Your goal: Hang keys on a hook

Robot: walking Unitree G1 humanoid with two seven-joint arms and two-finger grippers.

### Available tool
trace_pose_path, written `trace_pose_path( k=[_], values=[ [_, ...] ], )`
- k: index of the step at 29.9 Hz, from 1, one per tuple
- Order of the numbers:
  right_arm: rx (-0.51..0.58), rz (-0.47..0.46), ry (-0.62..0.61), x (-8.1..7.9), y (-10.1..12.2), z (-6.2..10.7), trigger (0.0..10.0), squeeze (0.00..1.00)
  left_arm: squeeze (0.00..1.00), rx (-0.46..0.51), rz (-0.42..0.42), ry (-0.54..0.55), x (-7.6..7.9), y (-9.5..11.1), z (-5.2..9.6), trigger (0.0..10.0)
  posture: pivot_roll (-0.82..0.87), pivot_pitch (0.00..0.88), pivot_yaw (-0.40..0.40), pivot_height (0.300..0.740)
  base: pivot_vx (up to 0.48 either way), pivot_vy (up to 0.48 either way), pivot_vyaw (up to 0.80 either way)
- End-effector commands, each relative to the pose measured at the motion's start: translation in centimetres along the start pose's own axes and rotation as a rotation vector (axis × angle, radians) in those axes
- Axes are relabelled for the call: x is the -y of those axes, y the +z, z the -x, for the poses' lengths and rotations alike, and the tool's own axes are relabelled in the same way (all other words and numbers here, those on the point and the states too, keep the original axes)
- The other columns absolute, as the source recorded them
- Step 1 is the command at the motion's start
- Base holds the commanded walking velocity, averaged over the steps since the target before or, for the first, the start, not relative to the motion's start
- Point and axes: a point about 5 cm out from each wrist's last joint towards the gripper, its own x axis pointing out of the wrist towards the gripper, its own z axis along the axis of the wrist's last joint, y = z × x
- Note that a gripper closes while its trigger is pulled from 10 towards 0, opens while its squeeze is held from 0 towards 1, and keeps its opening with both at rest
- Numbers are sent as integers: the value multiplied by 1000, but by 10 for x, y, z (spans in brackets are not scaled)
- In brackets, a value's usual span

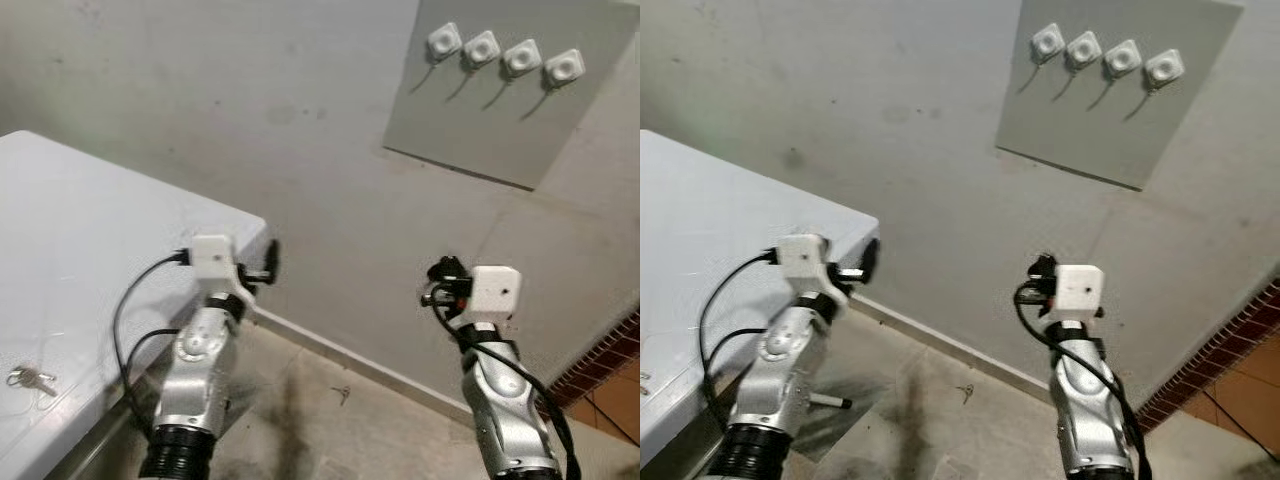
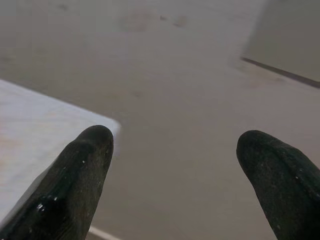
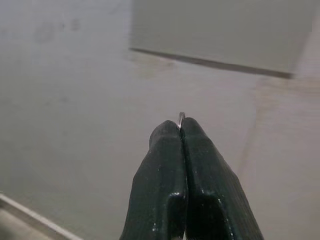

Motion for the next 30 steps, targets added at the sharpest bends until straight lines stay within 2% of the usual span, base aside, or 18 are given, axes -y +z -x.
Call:
trace_pose_path(
  k=[1, 4, 7, 10, 16, 26, 30],
  values=[
    [13, 9, 1, 0, 6, -2, 10000, 0, 0, 11, -3, 3, -1, 4, 1, 10000, 83, 8, -56, 740, 0, 0, -769],
    [17, 9, -5, 0, 6, -2, 10000, 0, 0, 4, 0, 3, 1, 2, 2, 10000, 82, 8, -58, 740, 0, 0, -671],
    [21, 9, -24, 1, 7, -2, 10000, 0, 0, 1, 1, 5, 2, 1, 2, 10000, 81, 9, -61, 740, 0, 0, 0],
    [-14, -1, -62, 4, 5, -3, 10000, 0, 0, -13, 4, 16, 3, -1, 3, 10000, 82, 7, -65, 740, 0, 0, 0],
    [-58, -33, -61, 3, 2, -1, 10000, 0, 0, -14, 14, 21, 3, -1, 3, 10000, 81, 2, -68, 740, 0, 0, 0],
    [-19, 43, -24, 0, 6, 3, 10000, 0, 0, -20, 29, 22, 3, -1, 3, 10000, 75, 0, -72, 740, 0, 0, 0],
    [-14, 45, -16, -1, 7, 3, 10000, 0, 0, -24, 25, 18, 3, -2, 3, 10000, 76, 0, -72, 740, 253, 0, 0]
  ],
)
